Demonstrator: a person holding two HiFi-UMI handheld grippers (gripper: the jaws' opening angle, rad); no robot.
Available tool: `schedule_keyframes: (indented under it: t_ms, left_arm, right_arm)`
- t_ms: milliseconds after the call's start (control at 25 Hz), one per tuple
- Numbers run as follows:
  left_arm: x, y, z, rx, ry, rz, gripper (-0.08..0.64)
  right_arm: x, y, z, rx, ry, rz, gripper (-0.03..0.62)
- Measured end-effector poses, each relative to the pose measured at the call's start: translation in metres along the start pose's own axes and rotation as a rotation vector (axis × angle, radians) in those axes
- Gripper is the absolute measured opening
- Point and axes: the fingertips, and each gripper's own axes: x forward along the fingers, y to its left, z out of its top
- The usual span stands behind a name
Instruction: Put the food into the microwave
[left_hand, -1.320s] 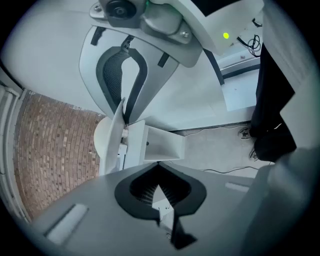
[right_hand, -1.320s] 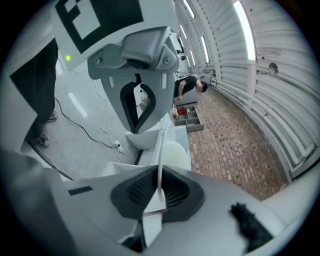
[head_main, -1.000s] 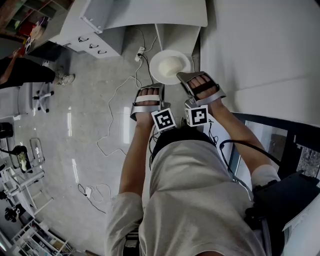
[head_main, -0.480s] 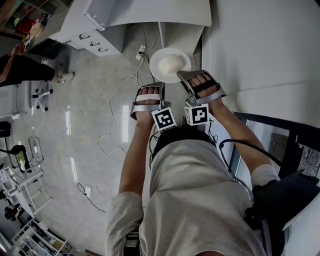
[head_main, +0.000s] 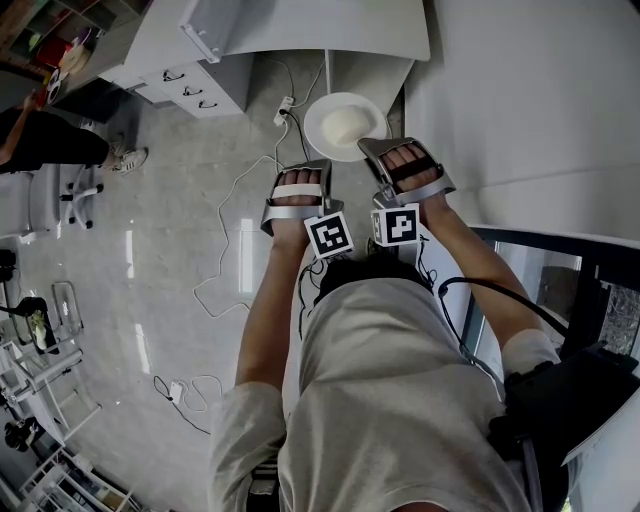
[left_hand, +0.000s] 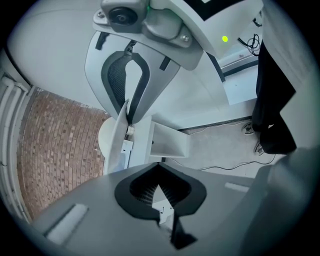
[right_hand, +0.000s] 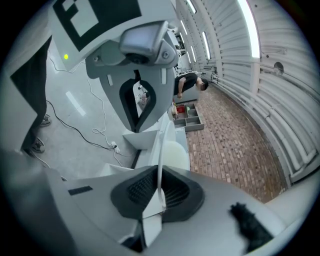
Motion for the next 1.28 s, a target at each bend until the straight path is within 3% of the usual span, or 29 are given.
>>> schedule_keyframes:
  t_ms: [120,240,680,1000,1280]
  left_arm:
    - [0.001,0.012,-0.012,0.038,0.010,0.046,0.006]
    - [0.003,0.006,-0.020,-0.009,-0.001,-0.006,0.006]
    - [0.055,0.037,-0.058,-0.036,0.051,-0.016,0.006]
    - [0.114,0.093,-0.068,-0.039,0.072,0.012,0.006]
    - [0.159,0.112,-0.068,-0.048,0.111,-0.049,0.006]
  right_arm:
    - [0.007,-0.005,0.006,-0.003,0.008,-0.004,0.026]
    - [0.014,-0.008,0.013,0.003,0.005,-0.004,0.026]
    - [0.084,-0.026,0.018,-0.001,-0.051,0.003,0.026]
    - [0.157,-0.055,-0.010,0.013,-0.081,0.006,0.026]
    - [0.206,-0.075,-0.040,0.032,-0.097,-0.004,0.026]
